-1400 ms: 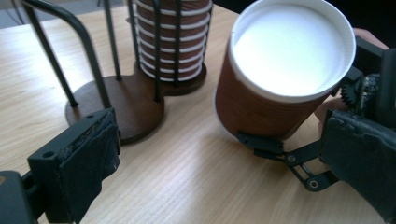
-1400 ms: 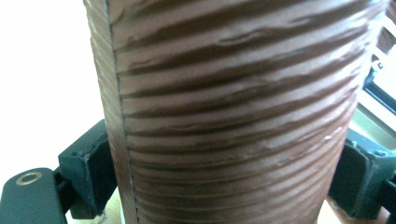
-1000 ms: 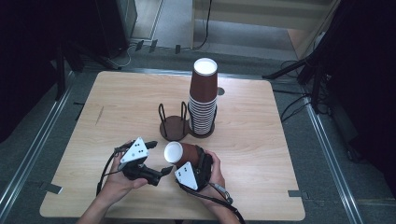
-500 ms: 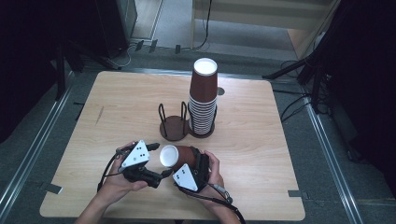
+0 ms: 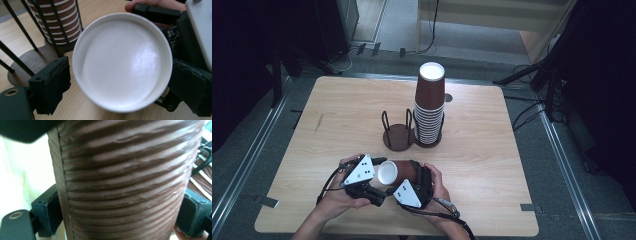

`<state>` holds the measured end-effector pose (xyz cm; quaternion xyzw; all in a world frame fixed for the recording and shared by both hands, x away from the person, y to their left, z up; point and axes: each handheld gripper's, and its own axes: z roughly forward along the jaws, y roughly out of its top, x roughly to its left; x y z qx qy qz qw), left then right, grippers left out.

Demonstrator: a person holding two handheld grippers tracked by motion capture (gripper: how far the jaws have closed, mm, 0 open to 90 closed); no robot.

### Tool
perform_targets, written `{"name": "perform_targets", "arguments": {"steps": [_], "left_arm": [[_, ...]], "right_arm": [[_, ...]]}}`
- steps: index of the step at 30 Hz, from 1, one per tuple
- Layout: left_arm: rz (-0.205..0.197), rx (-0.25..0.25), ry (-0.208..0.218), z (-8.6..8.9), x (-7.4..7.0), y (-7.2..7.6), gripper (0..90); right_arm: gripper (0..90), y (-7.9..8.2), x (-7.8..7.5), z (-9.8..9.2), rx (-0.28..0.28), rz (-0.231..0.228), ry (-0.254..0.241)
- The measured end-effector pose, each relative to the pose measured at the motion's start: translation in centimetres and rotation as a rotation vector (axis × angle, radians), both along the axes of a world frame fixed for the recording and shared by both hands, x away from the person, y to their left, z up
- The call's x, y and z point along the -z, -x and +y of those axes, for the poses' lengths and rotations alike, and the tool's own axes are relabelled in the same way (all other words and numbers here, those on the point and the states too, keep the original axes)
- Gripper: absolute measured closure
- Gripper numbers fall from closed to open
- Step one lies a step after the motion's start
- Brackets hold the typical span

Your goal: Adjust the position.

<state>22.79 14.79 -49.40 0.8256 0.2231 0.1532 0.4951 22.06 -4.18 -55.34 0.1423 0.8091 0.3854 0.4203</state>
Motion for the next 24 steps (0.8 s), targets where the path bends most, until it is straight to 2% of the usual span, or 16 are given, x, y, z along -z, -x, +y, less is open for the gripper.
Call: {"name": "perform_targets", "arguments": {"steps": [3, 5, 7, 12, 15, 19, 24], "left_arm": [[-0.005, 0.004, -0.008, -0.11, 0.01, 0.08, 8.5], [-0.019, 0.005, -0.008, -0.13, 0.03, 0.21, 14.8], [-0.018, 0.02, -0.006, -0.09, 0.03, 0.25, 15.7], [-0.018, 0.012, -0.018, -0.14, 0.1, 0.25, 19.9], [-0.006, 0.001, -0.013, -0.26, 0.13, 0.2, 21.0], [0.013, 0.012, -0.01, -0.35, 0.19, 0.13, 21.7], [0.042, 0.026, 0.023, 0.06, 0.05, -0.14, 22.4]], "right_arm": [[10.6, 0.13, 0.06, 0.17, -0.018, 0.003, 0.013], [10.5, 0.22, 0.12, 0.23, -0.026, 0.007, 0.017], [10.6, 0.26, 0.17, 0.23, -0.036, 0.007, 0.023], [10.4, 0.34, 0.1, 0.21, -0.059, 0.005, 0.036], [9.7, 0.28, 0.1, 0.12, -0.054, 0.015, 0.037], [8.2, 0.38, 0.19, 0.03, -0.04, 0.017, 0.047], [6.8, 0.48, -0.21, -0.12, -0.046, 0.043, 0.039]]}}
